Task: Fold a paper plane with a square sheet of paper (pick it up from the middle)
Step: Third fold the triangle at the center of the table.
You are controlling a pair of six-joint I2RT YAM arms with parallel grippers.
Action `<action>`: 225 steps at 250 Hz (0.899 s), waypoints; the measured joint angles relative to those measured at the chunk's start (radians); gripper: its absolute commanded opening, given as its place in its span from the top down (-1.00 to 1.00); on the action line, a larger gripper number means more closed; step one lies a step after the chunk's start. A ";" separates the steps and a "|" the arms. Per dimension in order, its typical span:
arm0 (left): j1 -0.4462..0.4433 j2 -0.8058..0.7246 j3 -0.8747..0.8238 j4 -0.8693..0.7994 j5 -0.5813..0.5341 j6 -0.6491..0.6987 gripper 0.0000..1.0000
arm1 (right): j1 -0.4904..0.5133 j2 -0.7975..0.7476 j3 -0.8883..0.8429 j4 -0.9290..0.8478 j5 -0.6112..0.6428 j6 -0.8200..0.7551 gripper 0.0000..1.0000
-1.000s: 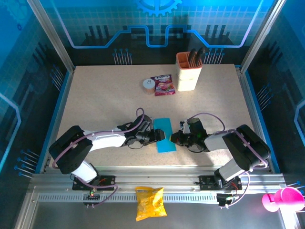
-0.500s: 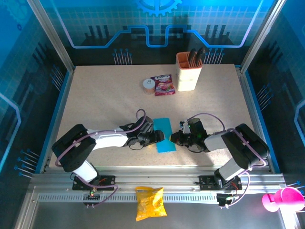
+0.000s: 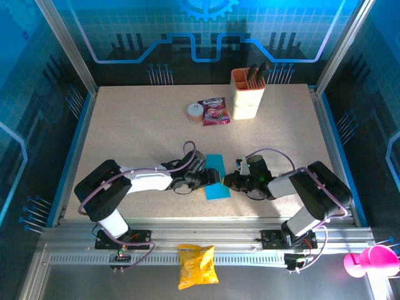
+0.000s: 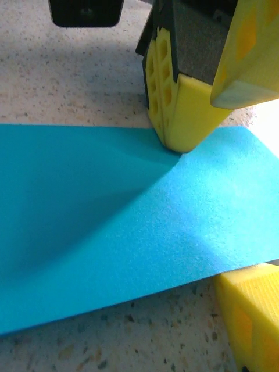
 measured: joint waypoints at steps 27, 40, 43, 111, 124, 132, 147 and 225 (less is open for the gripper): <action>0.000 0.000 0.000 0.011 0.000 0.000 -0.36 | 0.000 0.001 0.000 0.001 0.000 0.000 1.00; 0.000 0.000 0.000 0.014 0.000 0.000 -0.36 | 0.000 0.003 0.000 0.003 -0.001 0.000 1.00; 0.000 0.000 0.000 0.015 0.000 0.000 -0.36 | 0.000 0.003 0.000 0.003 -0.001 0.000 1.00; 0.000 0.000 -0.013 0.055 0.000 -0.003 -0.19 | 0.000 0.003 0.000 0.004 -0.001 0.000 1.00; 0.000 0.000 -0.021 0.064 0.001 0.001 -0.13 | 0.000 0.003 0.000 0.004 -0.001 0.000 1.00; 0.000 0.000 -0.025 0.069 0.001 0.002 -0.07 | 0.000 0.003 0.000 0.004 -0.001 0.000 1.00; 0.000 0.000 -0.034 0.077 0.001 0.006 0.05 | 0.000 0.003 0.000 0.004 -0.001 0.000 1.00; 0.000 0.000 -0.056 0.094 0.026 0.068 0.70 | 0.000 -0.002 0.001 -0.004 0.000 -0.001 1.00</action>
